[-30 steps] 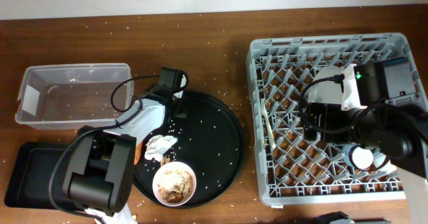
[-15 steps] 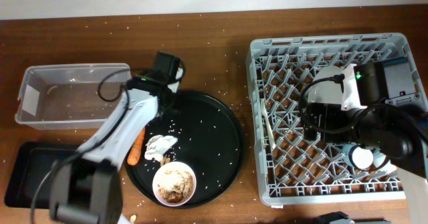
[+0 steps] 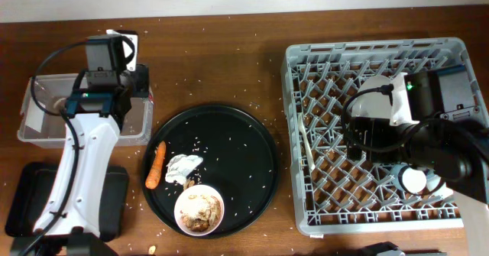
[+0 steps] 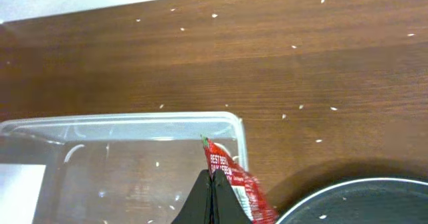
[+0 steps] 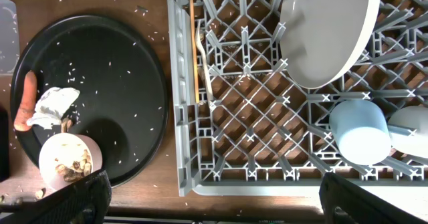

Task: Sort waste into correct bins and load items into the dishwasher rack
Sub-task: 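Carry the red wrapper to the clear bin and release it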

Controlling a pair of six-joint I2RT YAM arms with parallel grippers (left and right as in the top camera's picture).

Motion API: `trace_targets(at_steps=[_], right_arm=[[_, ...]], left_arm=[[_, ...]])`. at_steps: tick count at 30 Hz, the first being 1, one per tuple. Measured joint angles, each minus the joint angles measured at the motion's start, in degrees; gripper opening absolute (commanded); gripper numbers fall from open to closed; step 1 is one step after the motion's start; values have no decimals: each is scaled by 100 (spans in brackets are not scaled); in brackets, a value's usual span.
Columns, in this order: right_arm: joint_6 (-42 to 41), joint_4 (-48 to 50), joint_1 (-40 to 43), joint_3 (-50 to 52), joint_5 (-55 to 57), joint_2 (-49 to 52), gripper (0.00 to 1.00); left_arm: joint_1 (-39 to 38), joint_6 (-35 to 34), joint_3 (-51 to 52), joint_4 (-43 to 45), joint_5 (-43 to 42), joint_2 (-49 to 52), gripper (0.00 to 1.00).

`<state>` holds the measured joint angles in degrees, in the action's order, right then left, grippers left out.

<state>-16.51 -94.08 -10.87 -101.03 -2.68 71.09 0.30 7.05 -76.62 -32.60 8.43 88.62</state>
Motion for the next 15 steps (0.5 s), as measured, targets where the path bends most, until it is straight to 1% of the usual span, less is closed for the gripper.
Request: trace_targets(at_steps=[2, 4, 9, 10, 11, 12, 13, 14, 15], right_arm=[[-2, 7, 2, 0, 0, 0, 99], [-4, 28, 0, 0, 0, 0, 99], [0, 66, 2, 0, 0, 2, 99], [-2, 66, 0, 0, 0, 2, 99], [-2, 68, 0, 0, 0, 2, 99], [-2, 66, 2, 0, 0, 2, 99], [-2, 68, 0, 0, 0, 2, 99], [2, 68, 2, 0, 0, 2, 99], [-2, 68, 0, 0, 0, 2, 98]], left_arm=[[133, 9, 0, 61, 0, -2, 0], [422, 4, 0, 96, 2, 0, 0], [476, -44, -50, -20, -66, 0, 0], [476, -61, -76, -120, -63, -2, 3], [476, -74, -96, -264, -68, 2, 7], [476, -96, -105, -404, -81, 33, 17], [476, -109, -118, -490, -96, 114, 30], [476, -149, -133, -507, -98, 269, 36], [476, -142, -138, -507, -105, 514, 45]])
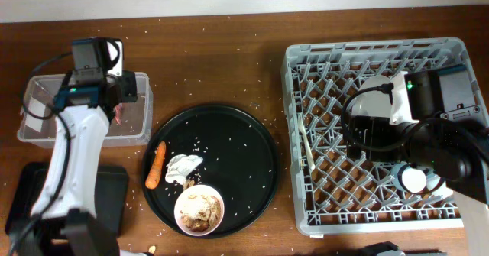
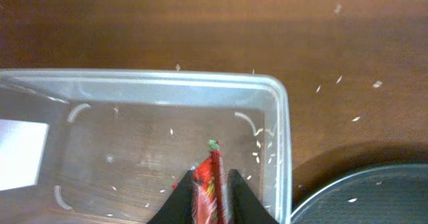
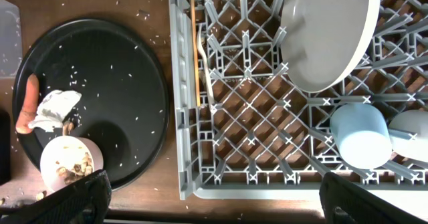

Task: Sort waste into correct bins and load items into the dishwasher rack
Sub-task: 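Carry the red wrapper to the clear bin and release it, then grasp the carrot on the round tray with the left gripper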

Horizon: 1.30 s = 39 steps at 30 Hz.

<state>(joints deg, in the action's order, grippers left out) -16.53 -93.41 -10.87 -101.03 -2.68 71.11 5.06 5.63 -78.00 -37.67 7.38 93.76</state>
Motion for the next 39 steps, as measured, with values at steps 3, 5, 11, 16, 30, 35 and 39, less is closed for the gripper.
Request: trace_targets(at_steps=[3, 5, 11, 16, 30, 35, 39], right_arm=[[0, -22, 0, 0, 0, 0, 99], [-2, -57, 0, 0, 0, 2, 99], [0, -74, 0, 0, -2, 22, 99], [0, -101, 0, 0, -4, 31, 99], [4, -96, 0, 0, -2, 35, 99], [0, -98, 0, 0, -2, 37, 99], [0, -94, 2, 0, -2, 37, 99]], left_arm=[[-13, -37, -4, -330, -175, 302, 77], [-83, -55, -109, -914, -623, 181, 72], [-1143, -848, -44, -2542, -1191, -426, 59], [-1670, -2070, 1473, -2181, -1167, -422, 50], [-1694, -3202, 2874, -699, -894, -407, 0], [-1681, -2747, 1137, -1829, -890, -472, 0], [-1294, -2393, -361, -1895, -330, -713, 0]])
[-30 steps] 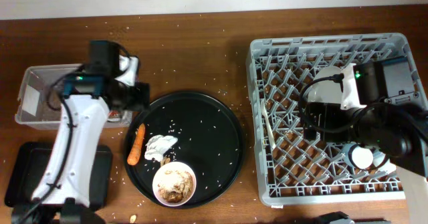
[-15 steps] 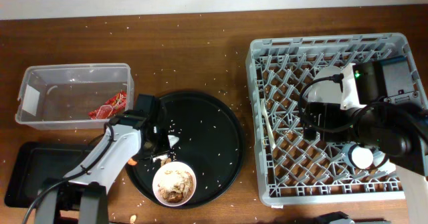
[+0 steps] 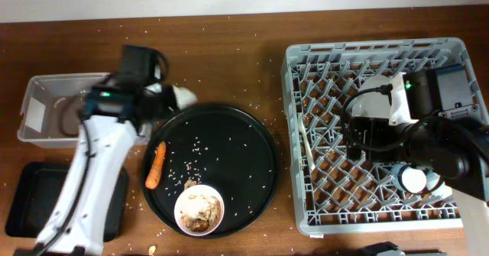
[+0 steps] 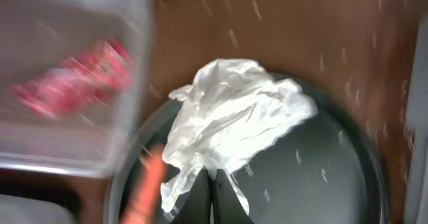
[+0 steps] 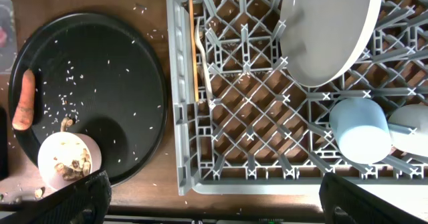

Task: Sort waste into correct bins and load items into the dishwasher rack
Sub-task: 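Grasp the carrot on the round tray with the left gripper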

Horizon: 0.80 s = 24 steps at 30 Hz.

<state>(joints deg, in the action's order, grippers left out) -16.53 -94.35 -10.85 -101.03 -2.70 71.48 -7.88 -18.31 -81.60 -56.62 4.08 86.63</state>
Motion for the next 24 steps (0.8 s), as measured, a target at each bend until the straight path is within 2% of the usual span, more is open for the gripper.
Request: trace_targets(at_steps=[3, 4, 5, 6, 7, 9, 11, 15, 17, 19, 20, 24], right_arm=[[4, -2, -2, 0, 0, 0, 99], [-2, 0, 0, 0, 0, 0, 99], [-2, 9, -2, 0, 0, 0, 99], [0, 4, 0, 0, 0, 0, 99], [0, -4, 0, 0, 0, 0, 99], [0, -42, -2, 0, -2, 0, 99], [2, -81, 0, 0, -2, 0, 99], [2, -103, -2, 0, -2, 0, 99], [2, -96, -2, 0, 0, 0, 99], [0, -94, -2, 0, -2, 0, 99], [2, -107, 0, 0, 0, 0, 98], [0, -131, 0, 0, -2, -2, 99]], left_arm=[[699, 105, -87, 540, 616, -7, 1], [962, 127, -87, 680, 713, 96, 37], [1156, 142, -87, 789, 710, 221, 68], [1309, 170, -87, 911, 645, 389, 76], [1421, 188, -87, 931, 562, 584, 80], [1478, 258, -85, 863, 417, 815, 80], [1449, 356, -168, 326, 164, 833, 80], [1043, 468, -380, -1071, -273, 494, 56], [581, 490, -317, -1510, -302, 387, 54], [26, 415, 157, -1274, -166, 323, 54], [-280, 369, 739, -973, -46, 337, 54], [-267, 160, 1969, 50, 323, 396, 54]])
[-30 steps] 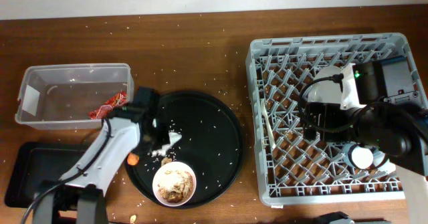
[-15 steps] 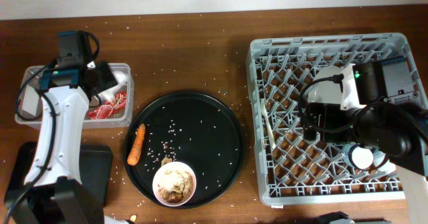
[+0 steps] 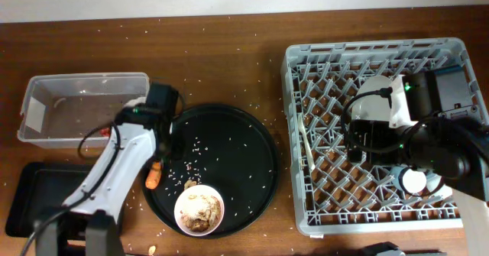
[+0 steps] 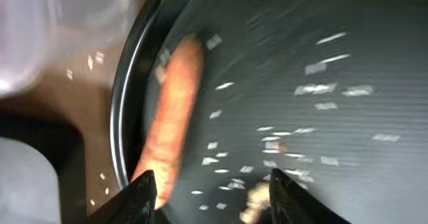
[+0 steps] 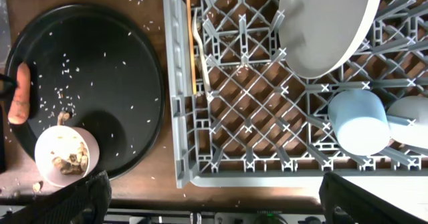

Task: Sort waste into correct bins and load items into the dishwasher rack
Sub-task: 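Grasp the carrot on the round tray with the left gripper, then place the carrot onto the black tray with the left gripper, then grasp the white bowl of food scraps with the left gripper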

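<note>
An orange carrot lies along the left inner rim of the round black tray. My left gripper hovers low over it, open, with nothing between the fingers; this view is blurred. A pale bowl of food scraps sits at the tray's front. A red wrapper lies in the clear bin. No white napkin shows in any view. My right gripper hangs open above the grey dishwasher rack, holding nothing.
The rack holds a large pale plate, two light blue cups and a utensil along its left side. A black bin stands at the front left. Rice grains are scattered over the tray and table.
My left gripper was shut on the white napkin by the tray's back left rim. It is now open and low over the carrot, and the napkin is out of sight. The right arm has hardly moved.
First my left gripper held the red wrapper at the clear bin's right rim while the napkin lay on the tray. Then the wrapper was over the bin. Later it lay inside, and the gripper held the napkin. Now the gripper is open over the carrot.
</note>
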Controlling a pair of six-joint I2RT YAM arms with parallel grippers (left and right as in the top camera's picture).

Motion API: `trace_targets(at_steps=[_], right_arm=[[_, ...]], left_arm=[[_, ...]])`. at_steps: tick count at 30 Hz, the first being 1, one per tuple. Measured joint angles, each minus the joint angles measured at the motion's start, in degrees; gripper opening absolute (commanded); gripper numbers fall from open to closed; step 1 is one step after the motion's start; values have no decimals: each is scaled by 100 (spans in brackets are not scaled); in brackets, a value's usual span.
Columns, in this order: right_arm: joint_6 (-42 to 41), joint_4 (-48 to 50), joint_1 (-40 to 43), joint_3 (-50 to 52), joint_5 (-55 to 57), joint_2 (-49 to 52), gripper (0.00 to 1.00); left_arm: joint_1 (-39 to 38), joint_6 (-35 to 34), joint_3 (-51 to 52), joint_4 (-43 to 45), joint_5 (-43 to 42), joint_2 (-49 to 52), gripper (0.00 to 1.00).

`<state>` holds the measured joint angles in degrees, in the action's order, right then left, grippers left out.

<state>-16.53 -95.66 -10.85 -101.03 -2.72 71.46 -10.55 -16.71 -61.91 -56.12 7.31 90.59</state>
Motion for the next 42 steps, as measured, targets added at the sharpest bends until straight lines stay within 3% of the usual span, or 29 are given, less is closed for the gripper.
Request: trace_targets(at_steps=[6, 13, 15, 16, 19, 23, 26, 29, 32, 33, 34, 35, 40, 41, 42], right_arm=[[2, -2, -2, 0, 2, 2, 99], [0, 0, 0, 0, 0, 2, 99], [0, 0, 0, 0, 2, 2, 99], [-2, 0, 0, 0, 2, 2, 99], [0, -11, 0, 0, 2, 2, 99], [-2, -11, -2, 0, 0, 2, 99], [2, -11, 0, 0, 0, 2, 99], [2, -15, 0, 0, 0, 2, 99], [-2, -11, -2, 0, 0, 2, 99], [4, -11, 0, 0, 2, 2, 99], [2, -9, 0, 0, 2, 2, 99], [2, -9, 0, 0, 2, 2, 99], [2, -11, 0, 0, 2, 2, 99], [2, -9, 0, 0, 0, 2, 99], [0, -11, 0, 0, 2, 2, 99]], left_arm=[[361, -133, 861, 848, 262, 70, 52], [356, 105, 1425, 1495, -72, 70, 10], [361, 291, 1423, 1506, -118, 63, 1], [361, 315, 1423, 1508, -125, 63, 0], [361, 387, 1344, 1327, -157, 61, 0], [356, 356, 201, -378, -282, -166, 1], [422, -63, -291, -1316, -293, -743, 1], [922, -592, -293, -1934, -251, -927, 1], [1711, -925, -247, -1816, -234, -927, 6], [2055, -1012, -168, -1635, -243, -929, 24], [2457, -1106, -74, -1432, -240, -927, 52], [2881, -1185, 35, -1248, -278, -933, 60], [3733, -1340, 284, -1119, -258, -933, 60], [3735, -1340, 289, -1113, -260, -933, 50], [3735, -1331, 291, -1121, -286, -933, 46]])
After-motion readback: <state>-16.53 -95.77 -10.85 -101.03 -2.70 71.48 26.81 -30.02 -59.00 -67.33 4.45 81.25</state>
